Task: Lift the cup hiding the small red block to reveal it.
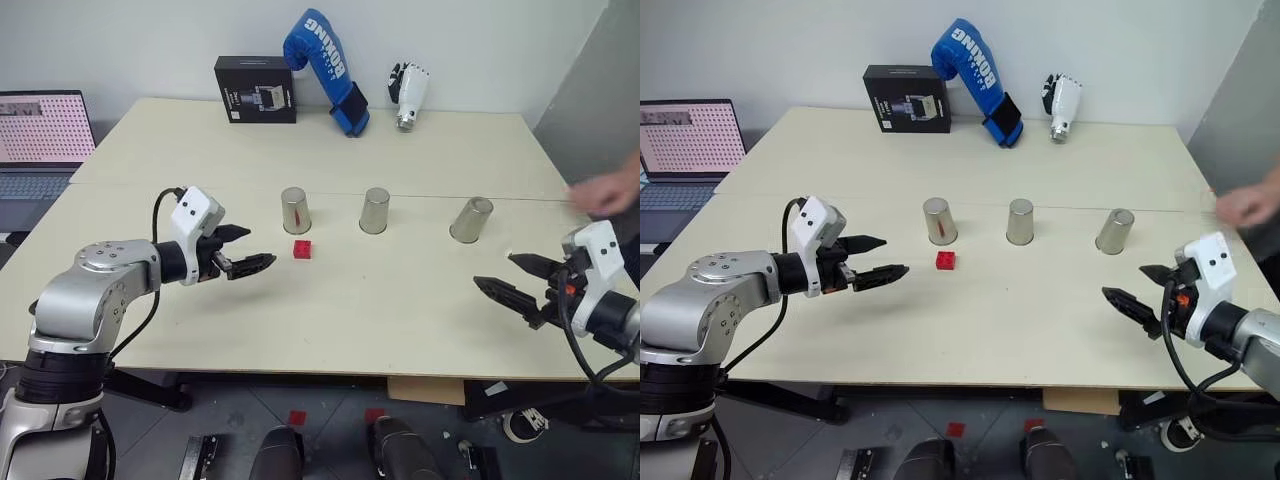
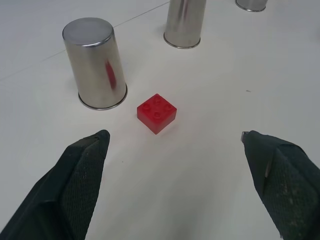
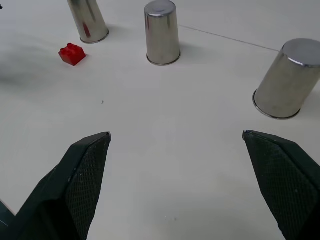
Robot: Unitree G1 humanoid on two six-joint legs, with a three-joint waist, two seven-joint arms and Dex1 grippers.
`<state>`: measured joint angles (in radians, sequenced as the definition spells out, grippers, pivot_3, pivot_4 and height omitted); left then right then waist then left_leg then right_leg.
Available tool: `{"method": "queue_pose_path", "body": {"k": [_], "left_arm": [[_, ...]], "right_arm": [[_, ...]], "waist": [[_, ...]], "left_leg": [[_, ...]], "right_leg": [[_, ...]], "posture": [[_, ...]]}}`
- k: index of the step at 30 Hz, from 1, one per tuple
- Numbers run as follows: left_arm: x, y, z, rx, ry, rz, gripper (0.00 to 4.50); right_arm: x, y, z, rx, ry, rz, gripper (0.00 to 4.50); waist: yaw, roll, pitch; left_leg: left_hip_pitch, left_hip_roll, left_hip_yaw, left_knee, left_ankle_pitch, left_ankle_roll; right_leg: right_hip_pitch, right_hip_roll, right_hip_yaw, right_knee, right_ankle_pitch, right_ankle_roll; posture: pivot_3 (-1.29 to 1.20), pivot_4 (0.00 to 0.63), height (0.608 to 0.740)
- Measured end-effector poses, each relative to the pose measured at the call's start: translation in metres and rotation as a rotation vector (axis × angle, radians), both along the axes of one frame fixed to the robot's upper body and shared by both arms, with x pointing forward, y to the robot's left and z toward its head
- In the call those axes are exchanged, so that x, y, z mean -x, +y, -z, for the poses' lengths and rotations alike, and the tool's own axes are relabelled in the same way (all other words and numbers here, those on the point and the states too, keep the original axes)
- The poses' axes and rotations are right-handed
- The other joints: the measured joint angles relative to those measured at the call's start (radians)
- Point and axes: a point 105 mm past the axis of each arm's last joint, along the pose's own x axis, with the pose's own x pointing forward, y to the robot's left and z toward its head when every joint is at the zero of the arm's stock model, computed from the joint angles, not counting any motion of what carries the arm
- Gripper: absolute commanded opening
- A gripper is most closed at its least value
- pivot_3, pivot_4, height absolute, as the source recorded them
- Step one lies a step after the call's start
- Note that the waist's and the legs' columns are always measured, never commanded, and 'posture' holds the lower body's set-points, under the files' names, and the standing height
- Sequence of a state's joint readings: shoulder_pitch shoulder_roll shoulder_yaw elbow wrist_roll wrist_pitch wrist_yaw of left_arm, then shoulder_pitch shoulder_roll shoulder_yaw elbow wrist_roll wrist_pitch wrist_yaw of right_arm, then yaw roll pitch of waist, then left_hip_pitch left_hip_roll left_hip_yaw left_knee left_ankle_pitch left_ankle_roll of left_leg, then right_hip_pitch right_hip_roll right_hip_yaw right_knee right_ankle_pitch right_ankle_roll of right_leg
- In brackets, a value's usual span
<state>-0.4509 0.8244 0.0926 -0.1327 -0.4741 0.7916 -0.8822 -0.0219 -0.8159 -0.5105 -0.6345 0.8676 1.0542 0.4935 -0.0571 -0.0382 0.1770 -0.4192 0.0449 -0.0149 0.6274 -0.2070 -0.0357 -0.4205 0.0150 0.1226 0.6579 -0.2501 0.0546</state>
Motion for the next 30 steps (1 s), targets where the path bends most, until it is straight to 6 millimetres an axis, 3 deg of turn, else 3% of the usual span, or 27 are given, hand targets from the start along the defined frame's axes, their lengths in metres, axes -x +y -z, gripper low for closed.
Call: {"method": "queue_pose_path", "body": {"k": [30], "left_arm": [[-0.0032,0.0014,-0.0030,0.000,-0.025,0.004,4.48]], "right_arm": [[-0.0011,0.0007,-0.0028,0.000,-0.015,-0.010,4.50]], "waist": [[0.000,0.000,0.000]], "left_leg": [[0.000,0.000,0.000,0.000,0.000,0.000]], "right_leg": [[0.000,0.000,0.000,0.001,0.000,0.000]], "posture": [[0.00,0.150,0.740]]}}
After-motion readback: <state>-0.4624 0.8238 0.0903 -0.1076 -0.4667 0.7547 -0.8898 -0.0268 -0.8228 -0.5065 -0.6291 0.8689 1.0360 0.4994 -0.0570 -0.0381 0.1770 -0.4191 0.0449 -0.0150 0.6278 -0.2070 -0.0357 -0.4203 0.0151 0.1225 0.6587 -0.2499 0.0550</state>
